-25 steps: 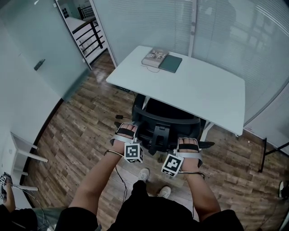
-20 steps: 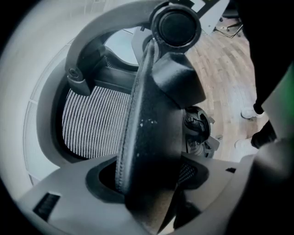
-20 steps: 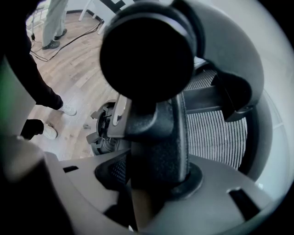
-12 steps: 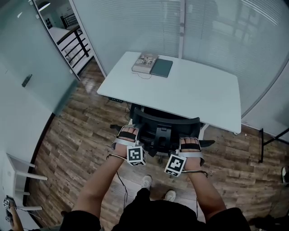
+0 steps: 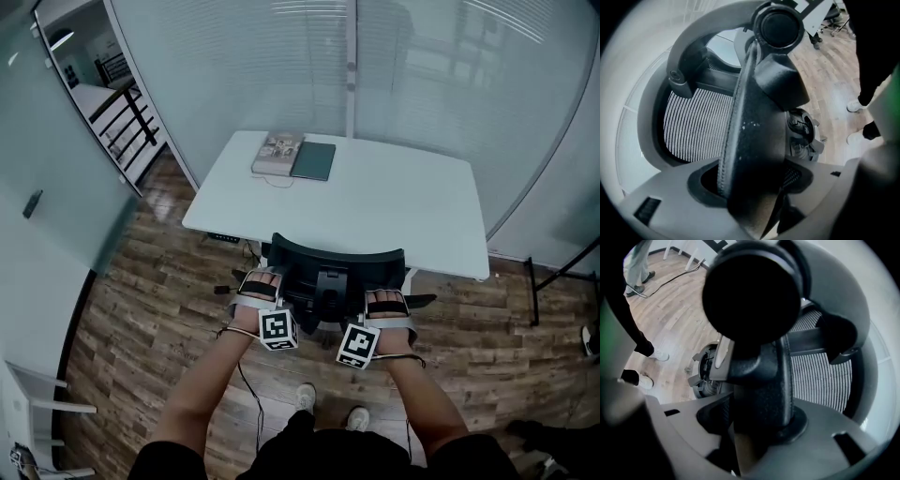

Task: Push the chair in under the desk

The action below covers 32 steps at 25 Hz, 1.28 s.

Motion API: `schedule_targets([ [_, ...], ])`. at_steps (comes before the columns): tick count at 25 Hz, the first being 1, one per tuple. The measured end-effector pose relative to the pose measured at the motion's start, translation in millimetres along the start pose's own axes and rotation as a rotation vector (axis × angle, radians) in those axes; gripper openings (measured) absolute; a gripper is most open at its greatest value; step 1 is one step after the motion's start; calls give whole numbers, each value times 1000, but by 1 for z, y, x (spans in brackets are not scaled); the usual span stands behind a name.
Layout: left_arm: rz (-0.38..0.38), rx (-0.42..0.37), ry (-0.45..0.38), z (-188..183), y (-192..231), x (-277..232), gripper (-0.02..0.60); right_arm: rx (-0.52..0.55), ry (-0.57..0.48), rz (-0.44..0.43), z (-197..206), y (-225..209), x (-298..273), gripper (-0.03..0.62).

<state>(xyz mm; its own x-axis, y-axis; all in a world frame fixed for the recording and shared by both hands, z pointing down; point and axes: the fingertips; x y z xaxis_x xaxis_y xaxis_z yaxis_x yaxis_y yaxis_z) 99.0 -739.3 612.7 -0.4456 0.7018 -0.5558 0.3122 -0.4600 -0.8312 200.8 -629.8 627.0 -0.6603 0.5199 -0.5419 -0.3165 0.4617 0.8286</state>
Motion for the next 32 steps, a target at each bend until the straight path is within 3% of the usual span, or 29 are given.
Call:
schedule_targets([
  [18,14,-51,-83,-5,37,-61,313,-65,77,-5,-14,-32,-47,206],
  [32,1,-66,-94,-17,56,-84,321,-71,84,2,-8,-45,-70,210],
])
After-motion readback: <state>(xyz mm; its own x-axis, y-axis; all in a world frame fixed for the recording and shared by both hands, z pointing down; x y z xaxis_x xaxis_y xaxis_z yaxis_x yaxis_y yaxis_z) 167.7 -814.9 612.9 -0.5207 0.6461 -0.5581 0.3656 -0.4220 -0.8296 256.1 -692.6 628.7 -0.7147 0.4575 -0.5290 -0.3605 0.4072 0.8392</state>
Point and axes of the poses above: the fingertips, and each gripper's own axes: x backward along the fingers, y to its left, z out of its underside, and after that the axes turned 15 degrees about y, right-handed
